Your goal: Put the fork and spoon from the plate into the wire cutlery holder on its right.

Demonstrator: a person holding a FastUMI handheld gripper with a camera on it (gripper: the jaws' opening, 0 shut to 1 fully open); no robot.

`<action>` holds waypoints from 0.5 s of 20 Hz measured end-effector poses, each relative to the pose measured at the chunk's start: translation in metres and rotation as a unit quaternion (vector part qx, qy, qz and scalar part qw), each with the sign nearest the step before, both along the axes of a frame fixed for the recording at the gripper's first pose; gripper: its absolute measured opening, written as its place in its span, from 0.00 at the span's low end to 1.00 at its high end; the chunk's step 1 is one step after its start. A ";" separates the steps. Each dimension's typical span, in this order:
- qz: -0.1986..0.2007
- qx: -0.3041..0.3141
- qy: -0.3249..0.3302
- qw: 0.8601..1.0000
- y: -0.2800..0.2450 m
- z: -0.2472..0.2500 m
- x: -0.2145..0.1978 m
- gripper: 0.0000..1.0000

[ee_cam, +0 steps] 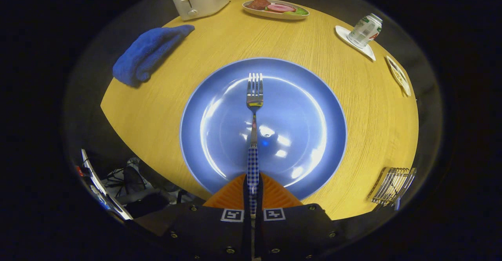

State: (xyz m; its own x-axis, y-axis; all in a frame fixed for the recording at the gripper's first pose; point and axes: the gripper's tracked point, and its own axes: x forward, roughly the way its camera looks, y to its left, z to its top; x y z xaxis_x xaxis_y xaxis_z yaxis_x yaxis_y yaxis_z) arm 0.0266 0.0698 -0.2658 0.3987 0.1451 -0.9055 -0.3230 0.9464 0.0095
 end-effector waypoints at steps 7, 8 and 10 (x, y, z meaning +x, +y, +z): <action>-0.001 -0.018 -0.009 1.000 -0.050 0.038 -0.022 0.04; -0.004 -0.017 -0.006 1.000 -0.052 0.041 -0.024 0.04; -0.012 -0.016 0.001 1.000 -0.068 0.048 -0.033 0.04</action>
State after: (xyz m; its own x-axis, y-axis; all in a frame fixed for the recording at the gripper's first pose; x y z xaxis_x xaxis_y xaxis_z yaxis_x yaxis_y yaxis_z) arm -0.0069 0.0020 -0.2182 0.4005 0.1060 -0.9101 -0.3004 0.9536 -0.0211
